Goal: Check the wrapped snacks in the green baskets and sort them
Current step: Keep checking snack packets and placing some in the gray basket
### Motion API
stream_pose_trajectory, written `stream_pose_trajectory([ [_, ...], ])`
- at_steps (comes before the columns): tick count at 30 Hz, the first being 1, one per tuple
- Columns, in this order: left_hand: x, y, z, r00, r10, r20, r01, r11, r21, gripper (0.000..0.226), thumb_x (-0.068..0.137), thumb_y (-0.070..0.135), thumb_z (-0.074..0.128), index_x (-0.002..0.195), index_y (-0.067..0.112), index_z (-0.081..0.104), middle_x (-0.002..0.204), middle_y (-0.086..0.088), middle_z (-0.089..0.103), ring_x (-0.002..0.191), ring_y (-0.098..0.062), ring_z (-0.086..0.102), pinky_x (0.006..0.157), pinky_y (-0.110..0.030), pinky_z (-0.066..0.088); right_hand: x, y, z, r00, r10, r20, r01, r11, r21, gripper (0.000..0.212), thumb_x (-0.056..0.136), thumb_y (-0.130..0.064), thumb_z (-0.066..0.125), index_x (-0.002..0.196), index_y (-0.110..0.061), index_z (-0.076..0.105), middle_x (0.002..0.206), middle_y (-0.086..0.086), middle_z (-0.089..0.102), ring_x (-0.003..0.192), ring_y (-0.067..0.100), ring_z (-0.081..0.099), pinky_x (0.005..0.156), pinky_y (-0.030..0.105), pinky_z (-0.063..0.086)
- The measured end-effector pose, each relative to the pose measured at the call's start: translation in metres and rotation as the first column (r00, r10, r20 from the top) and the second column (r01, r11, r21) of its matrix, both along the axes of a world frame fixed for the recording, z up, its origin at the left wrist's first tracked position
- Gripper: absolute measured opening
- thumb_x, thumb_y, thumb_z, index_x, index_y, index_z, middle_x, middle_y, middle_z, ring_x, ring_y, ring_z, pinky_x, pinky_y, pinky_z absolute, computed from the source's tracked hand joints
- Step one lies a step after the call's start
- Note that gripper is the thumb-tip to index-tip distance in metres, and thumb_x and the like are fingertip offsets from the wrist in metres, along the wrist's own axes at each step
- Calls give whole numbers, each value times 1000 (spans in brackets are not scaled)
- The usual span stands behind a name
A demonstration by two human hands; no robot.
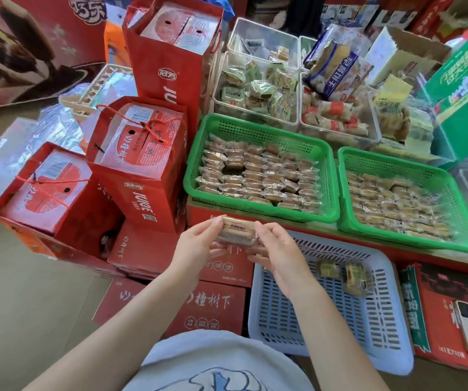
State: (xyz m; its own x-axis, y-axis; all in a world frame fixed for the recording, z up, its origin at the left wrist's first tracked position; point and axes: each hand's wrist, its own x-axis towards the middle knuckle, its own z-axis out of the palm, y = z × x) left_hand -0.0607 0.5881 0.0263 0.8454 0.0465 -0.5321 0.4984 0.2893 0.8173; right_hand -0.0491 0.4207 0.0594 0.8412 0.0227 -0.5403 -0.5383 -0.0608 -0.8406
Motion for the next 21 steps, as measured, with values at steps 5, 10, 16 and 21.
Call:
stream_pose_trajectory([
  [5, 40, 7, -8, 1000, -2, 17, 2, 1000, -14, 24, 98, 30, 64, 119, 22, 72, 112, -7, 75, 96, -18, 73, 83, -28, 60, 39, 2, -19, 1000, -9, -1, 9, 998, -58, 25, 92, -29, 72, 99, -7, 63, 99, 16, 72, 100, 34, 68, 94, 46, 56],
  [10, 95, 11, -31, 992, -75, 103, 39, 948, 314, 27, 99, 37, 61, 126, 32, 65, 131, 0, 63, 111, -12, 65, 101, -34, 51, 99, -2, -26, 992, -116, 59, 123, 984, -132, 16, 90, -27, 74, 89, -14, 64, 77, -4, 71, 90, 25, 72, 93, 45, 56],
  [16, 161, 20, -59, 830, -557, -39, 282, 358, 890, 53, 103, 34, 53, 154, 29, 39, 166, 1, 21, 154, -19, 13, 124, -37, 10, 178, 3, -40, 987, -123, 102, 145, 961, -237, 16, 93, -29, 72, 90, -14, 64, 84, -2, 70, 81, 16, 68, 78, 37, 55],
  [21, 194, 21, -85, 724, -640, -256, 357, 30, 934, 63, 105, 47, 36, 161, 25, 18, 171, -3, -3, 157, -22, -5, 126, -41, 3, 230, 18, -62, 979, 156, 133, -54, 821, -569, 26, 90, -36, 71, 82, -12, 62, 78, 0, 63, 76, 18, 58, 64, 32, 43],
])
